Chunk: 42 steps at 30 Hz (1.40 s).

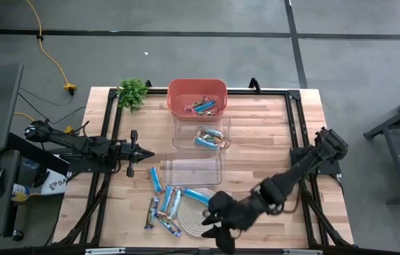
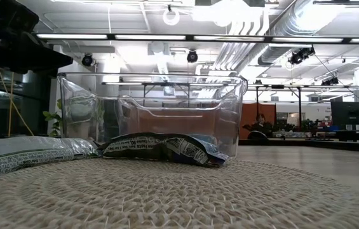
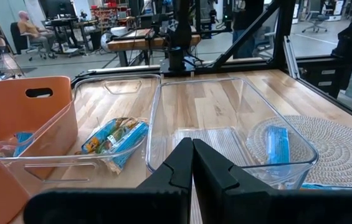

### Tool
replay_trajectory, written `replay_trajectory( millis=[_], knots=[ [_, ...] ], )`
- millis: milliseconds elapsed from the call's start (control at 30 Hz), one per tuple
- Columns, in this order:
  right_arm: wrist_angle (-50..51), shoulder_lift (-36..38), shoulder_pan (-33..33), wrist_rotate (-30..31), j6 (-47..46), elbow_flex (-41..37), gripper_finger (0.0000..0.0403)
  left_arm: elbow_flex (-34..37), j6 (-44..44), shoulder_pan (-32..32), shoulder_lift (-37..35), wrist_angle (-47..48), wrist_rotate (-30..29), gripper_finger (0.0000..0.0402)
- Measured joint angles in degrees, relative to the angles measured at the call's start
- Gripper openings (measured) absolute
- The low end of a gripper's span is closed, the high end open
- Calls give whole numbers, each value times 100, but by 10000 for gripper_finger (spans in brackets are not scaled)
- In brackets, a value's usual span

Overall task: Pick and place Granola Bars by type
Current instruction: Put the blue granola bar into the bottom transparent bin

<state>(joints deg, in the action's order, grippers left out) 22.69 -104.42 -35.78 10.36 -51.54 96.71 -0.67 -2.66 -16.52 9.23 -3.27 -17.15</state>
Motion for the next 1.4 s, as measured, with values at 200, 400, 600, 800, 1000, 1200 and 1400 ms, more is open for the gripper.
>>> replay_trajectory(
  millis=[200, 400, 600, 800, 1000, 1200, 1400],
  knots=[
    [108, -578, -200, 865, 402, 0, 177, 0, 1, -1, 2, 3, 1, 7],
    [182, -1318, -77, 892, 697, 0, 177, 1, -1, 1, 1, 2, 3, 7],
    [279, -1815, 136, 907, 530, -2, 177, 0, -1, 1, 1, 2, 3, 7],
    [440, -1998, 348, 835, 386, -2, 177, 1, -1, 1, 0, 0, 3, 7],
    [1119, -2000, 475, 905, 397, -2, 177, 1, 0, 1, 0, 0, 3, 7],
    [1649, -2000, 532, 1106, 356, -2, 177, 2, 1, 1, 0, 2, 1, 7],
    [1717, -2000, 536, 1489, 358, -2, 177, 0, 0, -1, 1, 2, 1, 7]
  ],
)
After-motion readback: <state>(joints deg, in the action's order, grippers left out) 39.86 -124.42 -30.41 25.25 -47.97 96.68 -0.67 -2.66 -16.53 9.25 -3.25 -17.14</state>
